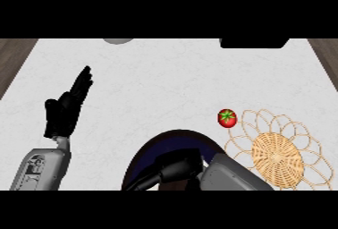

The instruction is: Pick the bell pepper from the placemat and place it in the plate

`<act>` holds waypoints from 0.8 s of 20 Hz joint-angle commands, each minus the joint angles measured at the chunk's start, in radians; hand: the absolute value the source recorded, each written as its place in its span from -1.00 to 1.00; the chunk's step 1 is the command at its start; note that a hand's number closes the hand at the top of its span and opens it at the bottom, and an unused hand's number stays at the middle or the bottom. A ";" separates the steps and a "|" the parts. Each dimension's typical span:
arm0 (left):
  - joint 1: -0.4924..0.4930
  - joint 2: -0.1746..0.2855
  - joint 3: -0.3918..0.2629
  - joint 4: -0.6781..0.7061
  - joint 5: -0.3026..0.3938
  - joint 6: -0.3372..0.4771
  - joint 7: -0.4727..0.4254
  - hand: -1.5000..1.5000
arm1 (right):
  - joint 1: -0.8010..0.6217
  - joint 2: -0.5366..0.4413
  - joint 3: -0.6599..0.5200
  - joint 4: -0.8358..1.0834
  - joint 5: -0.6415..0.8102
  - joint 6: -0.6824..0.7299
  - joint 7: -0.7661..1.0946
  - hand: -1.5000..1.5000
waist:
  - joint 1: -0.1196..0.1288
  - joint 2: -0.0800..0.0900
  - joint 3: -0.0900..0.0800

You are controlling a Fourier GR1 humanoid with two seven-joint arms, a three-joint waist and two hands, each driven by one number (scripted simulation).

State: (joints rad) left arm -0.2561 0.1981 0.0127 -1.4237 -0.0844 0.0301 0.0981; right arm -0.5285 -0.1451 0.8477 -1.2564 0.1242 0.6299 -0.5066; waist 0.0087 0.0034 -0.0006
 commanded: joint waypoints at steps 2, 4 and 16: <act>-0.013 -0.014 -0.001 0.031 -0.014 0.011 -0.020 0.00 | -0.090 0.032 -0.189 0.168 -0.176 0.140 0.054 -1.00 | 0.001 0.002 0.000; 0.012 -0.019 -0.024 -0.035 -0.002 -0.010 0.014 0.00 | -0.203 0.042 -0.279 0.319 -0.219 0.157 0.049 -1.00 | 0.028 0.005 0.001; -0.057 -0.045 -0.039 0.002 -0.018 -0.005 0.013 0.00 | -0.483 -0.032 -0.360 0.699 -0.221 0.267 -0.105 -1.00 | 0.071 0.030 0.003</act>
State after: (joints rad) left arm -0.3036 0.1722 -0.0108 -1.4232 -0.0965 0.0211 0.1171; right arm -0.9445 -0.1617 0.5083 -0.6634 -0.1008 0.7464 -0.4539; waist 0.0628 0.0253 0.0016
